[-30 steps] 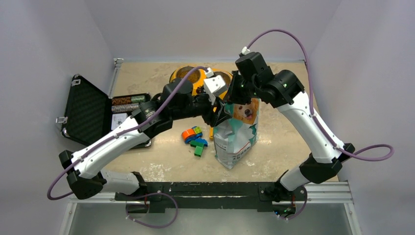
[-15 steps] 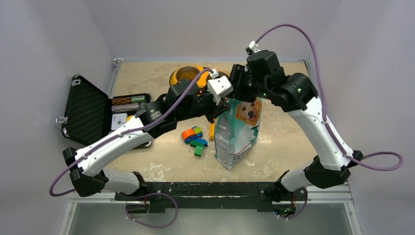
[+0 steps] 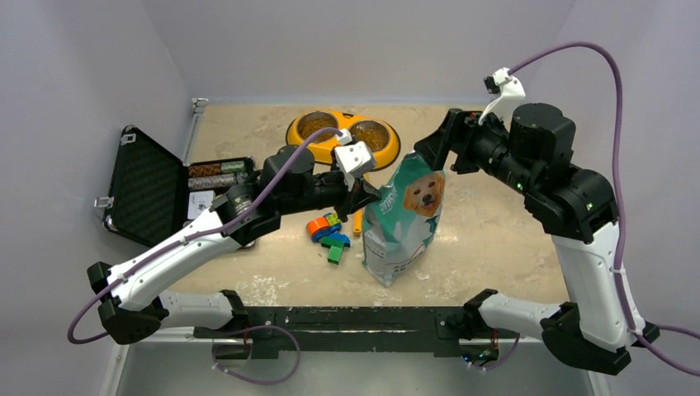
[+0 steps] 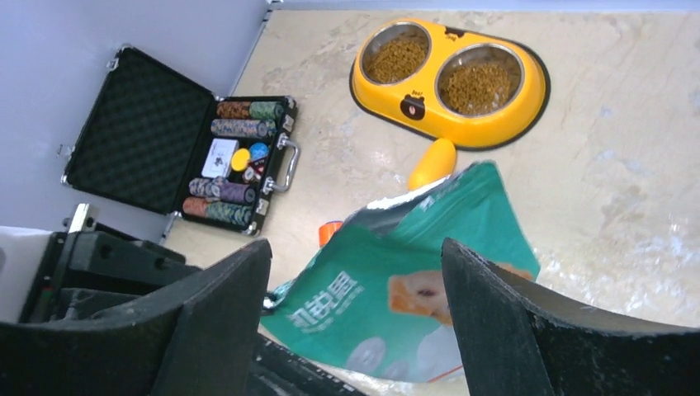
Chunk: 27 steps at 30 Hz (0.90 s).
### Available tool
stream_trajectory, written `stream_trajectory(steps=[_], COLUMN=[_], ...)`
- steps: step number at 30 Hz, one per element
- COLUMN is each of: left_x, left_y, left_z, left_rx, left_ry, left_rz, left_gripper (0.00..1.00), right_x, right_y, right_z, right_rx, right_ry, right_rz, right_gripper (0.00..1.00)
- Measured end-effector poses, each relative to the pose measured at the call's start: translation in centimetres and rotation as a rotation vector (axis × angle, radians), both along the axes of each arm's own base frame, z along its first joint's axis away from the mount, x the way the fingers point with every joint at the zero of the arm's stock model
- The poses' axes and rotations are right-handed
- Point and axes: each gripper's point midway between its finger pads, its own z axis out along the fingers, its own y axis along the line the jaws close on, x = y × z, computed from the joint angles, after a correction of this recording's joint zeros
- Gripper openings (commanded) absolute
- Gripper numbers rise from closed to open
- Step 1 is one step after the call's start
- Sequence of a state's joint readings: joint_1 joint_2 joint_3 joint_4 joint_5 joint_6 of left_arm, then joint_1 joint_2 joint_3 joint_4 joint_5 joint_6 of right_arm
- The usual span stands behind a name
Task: Serve the pet food
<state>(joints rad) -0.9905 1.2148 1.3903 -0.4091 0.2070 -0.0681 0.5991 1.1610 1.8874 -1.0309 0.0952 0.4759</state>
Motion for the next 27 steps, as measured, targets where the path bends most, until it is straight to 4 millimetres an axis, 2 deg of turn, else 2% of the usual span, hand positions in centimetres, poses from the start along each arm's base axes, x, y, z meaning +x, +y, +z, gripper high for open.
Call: stream_trajectory(steps=[3,4,5,9,12,14,16,18,19,21,25,27], left_x=[-0.9,-1.1,-1.3,-1.9,-2.3,-2.6,-2.8,-3.0,-3.1,-3.4,-3.9,-4.3], left_y=[0.5,0.6,0.6,0.4,0.1,0.0,-0.1,-0.1,-0.2,-0.3,-0.8,-0.9], left_z=[-0.2,-0.3,-0.3,-0.2,-0.2,-0.1,0.0,0.0,0.0,0.0,0.0,0.1], left_rx=[-0.016,-0.02,-0.025,-0.053,-0.069,-0.078,-0.083,-0.085,-0.085,-0.085,-0.089,-0.093], left_ry=[0.016,0.021,0.024,0.04,0.057,0.066,0.073,0.079,0.084,0.091,0.106,0.113], left_rz=[-0.019,-0.024,-0.03,-0.057,-0.081,-0.094,-0.103,-0.112,-0.117,-0.134,-0.177,-0.197], left_gripper=[0.0,0.0,0.0,0.0,0.0,0.0,0.0,0.0,0.0,0.0,0.0,0.0], right_x=[0.7,0.9,1.6,1.7,1.1,1.4,2.3,2.7,2.4,1.1,-2.2,-2.9], right_y=[-0.5,-0.1,-0.9,0.3,1.7,1.2,-0.3,-1.1,-1.2,-0.9,1.3,1.7], right_z=[-0.5,-1.0,-1.6,-4.7,-5.0,-4.5,-2.4,-0.4,-0.1,-1.3,-5.4,-6.3], right_rx=[-0.015,-0.006,-0.007,0.008,0.018,0.019,0.038,0.081,0.114,0.161,0.205,0.227], right_ry=[-0.03,-0.046,-0.045,-0.032,-0.022,0.021,0.104,0.146,0.183,0.298,0.547,0.619], right_rz=[0.057,0.12,0.114,0.296,0.42,0.366,0.201,0.1,0.068,0.028,-0.025,-0.071], right_gripper=[0.8,0.8,0.8,0.79,0.8,0.76,0.74,0.74,0.74,0.75,0.76,0.76])
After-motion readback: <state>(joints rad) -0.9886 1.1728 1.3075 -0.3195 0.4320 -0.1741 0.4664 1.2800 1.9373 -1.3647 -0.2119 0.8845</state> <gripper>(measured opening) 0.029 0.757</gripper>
